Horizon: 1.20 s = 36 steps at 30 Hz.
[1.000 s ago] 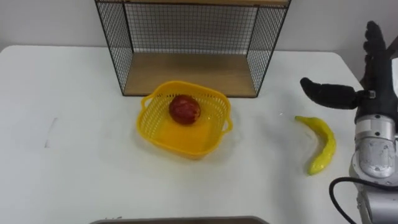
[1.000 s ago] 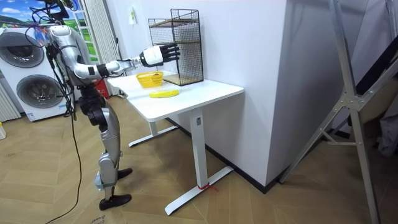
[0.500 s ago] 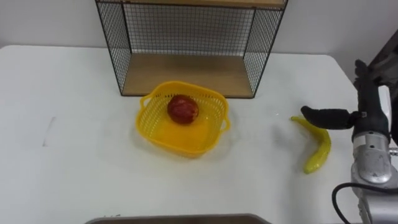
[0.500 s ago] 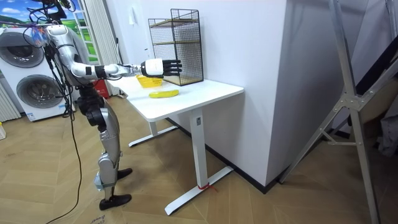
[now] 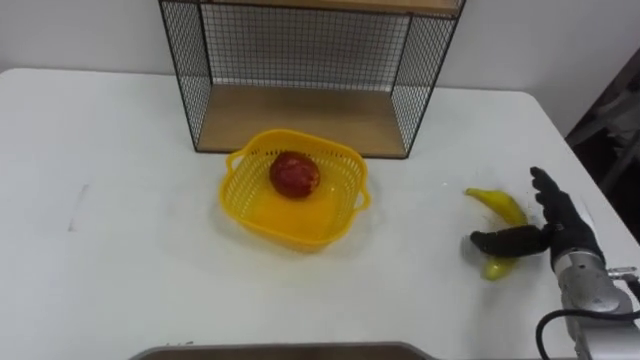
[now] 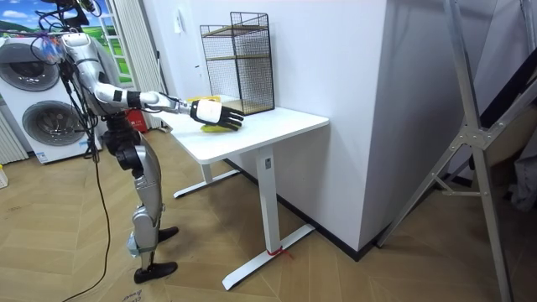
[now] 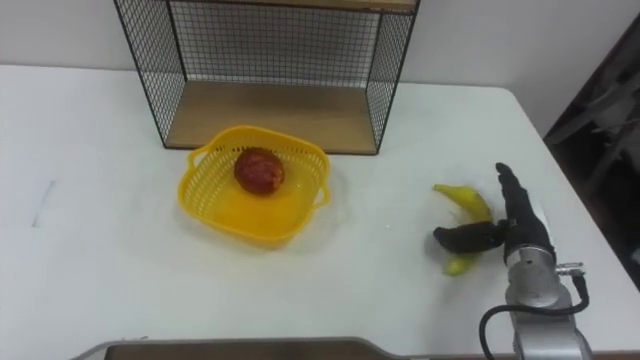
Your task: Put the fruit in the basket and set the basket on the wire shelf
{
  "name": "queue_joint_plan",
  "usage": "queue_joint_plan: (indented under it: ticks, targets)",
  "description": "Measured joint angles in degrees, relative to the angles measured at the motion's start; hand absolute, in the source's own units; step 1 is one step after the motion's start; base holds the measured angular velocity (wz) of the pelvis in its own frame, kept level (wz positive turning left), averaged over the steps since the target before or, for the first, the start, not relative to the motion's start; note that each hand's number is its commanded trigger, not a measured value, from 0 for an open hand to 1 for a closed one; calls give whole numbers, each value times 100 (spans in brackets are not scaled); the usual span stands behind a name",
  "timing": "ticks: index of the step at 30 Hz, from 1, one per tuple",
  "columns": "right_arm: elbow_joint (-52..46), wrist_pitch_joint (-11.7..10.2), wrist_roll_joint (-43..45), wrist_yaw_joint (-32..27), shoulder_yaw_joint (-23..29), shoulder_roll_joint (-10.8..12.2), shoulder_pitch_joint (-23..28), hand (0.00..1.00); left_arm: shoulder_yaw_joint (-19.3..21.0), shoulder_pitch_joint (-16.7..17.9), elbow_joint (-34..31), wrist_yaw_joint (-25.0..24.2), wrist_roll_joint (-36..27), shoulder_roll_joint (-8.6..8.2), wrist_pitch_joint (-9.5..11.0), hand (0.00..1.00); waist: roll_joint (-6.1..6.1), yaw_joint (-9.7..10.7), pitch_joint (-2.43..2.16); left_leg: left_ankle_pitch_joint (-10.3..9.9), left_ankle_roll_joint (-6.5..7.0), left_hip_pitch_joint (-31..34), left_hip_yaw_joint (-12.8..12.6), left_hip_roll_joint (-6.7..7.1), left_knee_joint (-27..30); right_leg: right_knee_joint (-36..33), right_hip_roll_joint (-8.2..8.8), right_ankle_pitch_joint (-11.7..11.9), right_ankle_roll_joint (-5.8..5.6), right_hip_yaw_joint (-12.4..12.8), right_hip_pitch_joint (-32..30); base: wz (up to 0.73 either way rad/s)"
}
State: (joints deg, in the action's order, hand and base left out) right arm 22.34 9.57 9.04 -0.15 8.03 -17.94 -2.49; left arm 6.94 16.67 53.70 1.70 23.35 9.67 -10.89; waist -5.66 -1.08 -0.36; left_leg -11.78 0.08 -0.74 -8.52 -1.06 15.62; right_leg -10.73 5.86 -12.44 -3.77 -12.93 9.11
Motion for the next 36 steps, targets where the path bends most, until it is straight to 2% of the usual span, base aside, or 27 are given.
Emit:
queue_joint_plan:
  ticks: [3,6,7,8,9,13,17,23,29,36]
  targets:
    - [130,-42,169,133,22,0,-14,0,10,16,-6,-12,5,2,-28,0,3,18,7,0,0,-12,16,-1,-1,2,0,0,0,-24,14,2]
    - [453,-193,331,302,52,0,-62,0,99,37,-1,-7,-14,17,-61,0,-51,82,24,1,-1,-45,86,1,7,8,-5,0,0,-89,88,12]
    - [565,-204,451,375,55,0,-102,29,98,35,2,-3,-9,18,-86,0,-77,79,5,-1,-3,-45,99,0,11,3,-5,0,0,-140,97,6]
    - [693,-205,497,440,60,-3,-169,76,96,40,7,-2,-8,17,-115,0,-98,75,-3,-3,-3,-40,110,-2,17,0,-7,0,0,-140,103,4]
    - [763,-205,506,465,60,-3,-212,100,96,39,21,-1,-7,17,-127,0,-108,72,-8,-4,-3,-40,110,-2,17,1,-8,1,2,-139,106,0]
    - [1024,-203,904,474,75,-8,-387,100,109,-7,33,31,-7,13,-176,0,-114,54,-10,-44,15,34,139,-13,147,0,-15,12,19,-160,111,2]
    - [1097,-188,1392,444,60,-179,-417,100,84,-51,32,46,-8,14,-256,0,-101,-22,-10,-108,22,123,178,-29,296,-3,-29,21,24,-195,107,3]
    - [1290,-102,1754,258,117,-209,-417,100,89,-85,34,189,-6,18,-261,0,-81,-96,-19,-119,14,120,275,-34,345,4,-54,23,25,-299,185,10]
    - [1209,-217,1710,266,227,-186,-326,100,91,-137,33,196,4,12,-232,0,-3,-92,-25,-124,5,114,294,-50,367,8,-73,23,25,-282,199,0]
    - [1178,-218,1711,202,261,-185,-307,100,98,-155,34,288,12,10,-235,0,31,-96,-21,-124,5,116,271,-50,367,6,-74,23,25,-279,200,0]
